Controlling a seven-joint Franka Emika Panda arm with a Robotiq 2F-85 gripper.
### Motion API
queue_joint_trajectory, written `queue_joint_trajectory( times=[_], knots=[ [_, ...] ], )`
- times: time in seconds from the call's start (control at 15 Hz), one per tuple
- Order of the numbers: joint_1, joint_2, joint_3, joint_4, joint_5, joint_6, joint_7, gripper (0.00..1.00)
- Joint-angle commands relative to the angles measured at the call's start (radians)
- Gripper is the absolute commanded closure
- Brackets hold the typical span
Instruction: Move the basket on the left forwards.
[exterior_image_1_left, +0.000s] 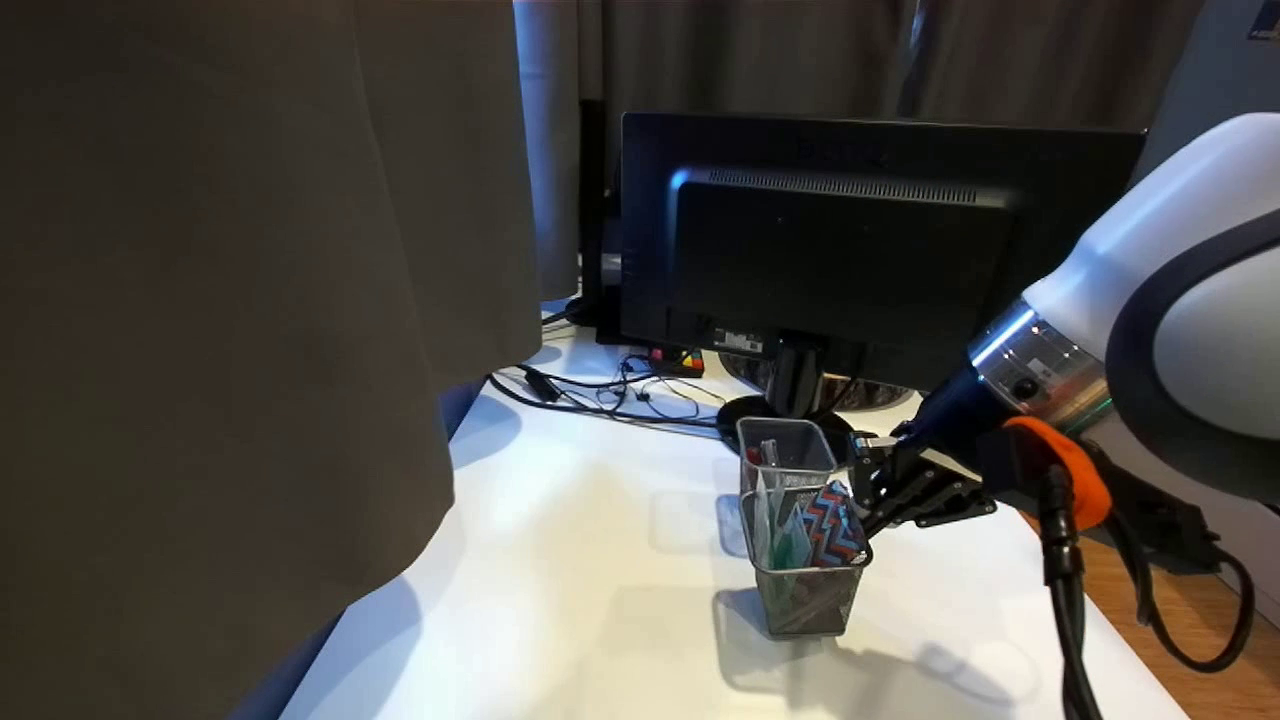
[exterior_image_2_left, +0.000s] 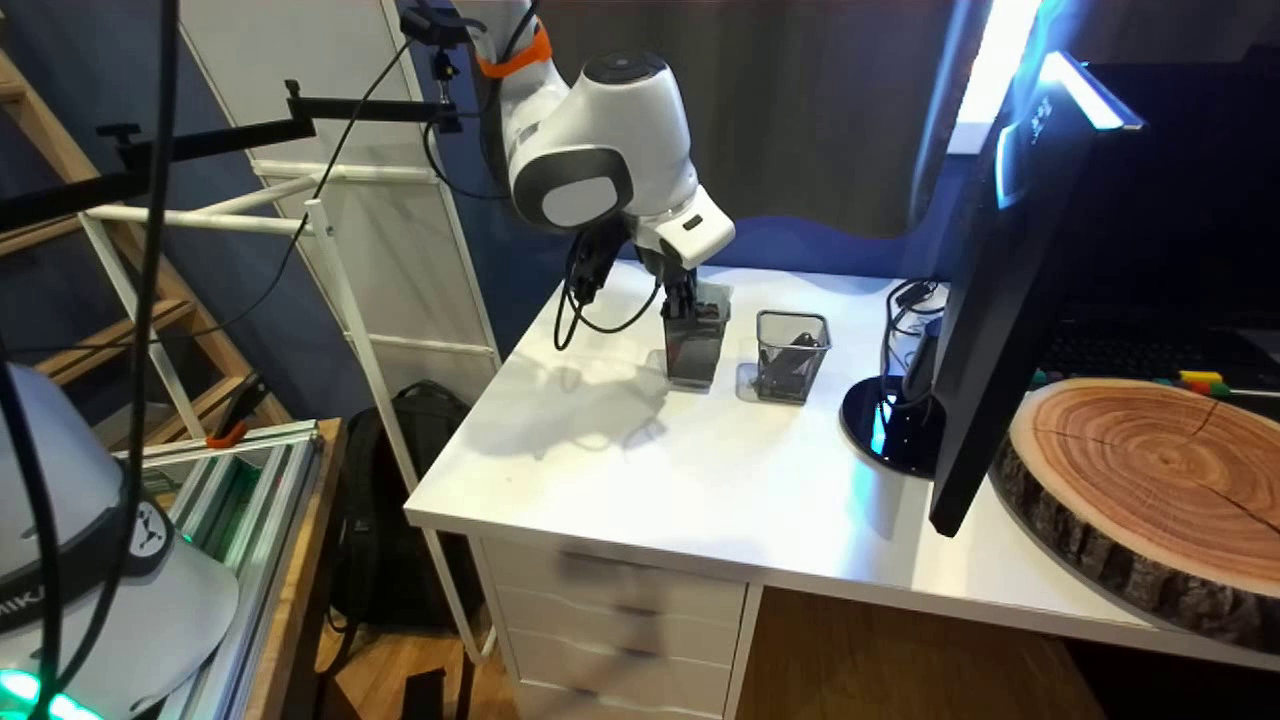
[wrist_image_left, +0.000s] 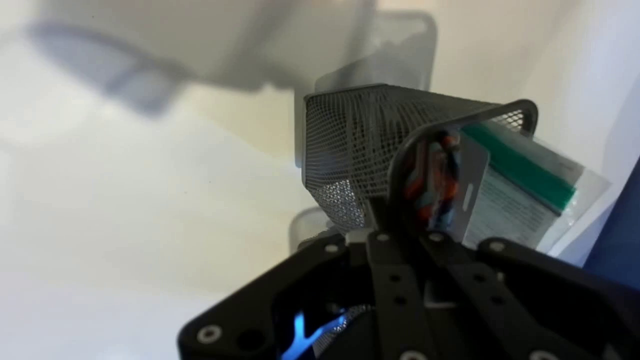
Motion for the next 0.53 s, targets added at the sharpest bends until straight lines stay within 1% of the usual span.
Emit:
queue_joint_trajectory(
  times=[0.0, 0.07, 0.13, 0.2, 0.27, 0.33, 0.4, 0.47],
  knots=[
    [0.067, 0.008, -0.080, 0.008, -0.080, 0.010, 0.051, 0.99],
    [0.066, 0.011, -0.081, 0.013, -0.086, 0.005, 0.054, 0.94],
    [0.067, 0.009, -0.083, 0.015, -0.096, -0.002, 0.051, 0.68],
    [0.067, 0.007, -0.081, 0.016, -0.104, -0.004, 0.051, 0.68],
    [0.070, 0.002, -0.086, 0.014, -0.110, -0.010, 0.053, 0.64],
    [0.095, -0.011, -0.117, 0.005, -0.124, -0.039, 0.063, 0.58],
    [0.134, -0.024, -0.160, 0.000, -0.112, -0.071, 0.060, 0.52],
    [0.210, -0.034, -0.255, -0.014, -0.145, -0.117, 0.093, 0.44]
  ],
)
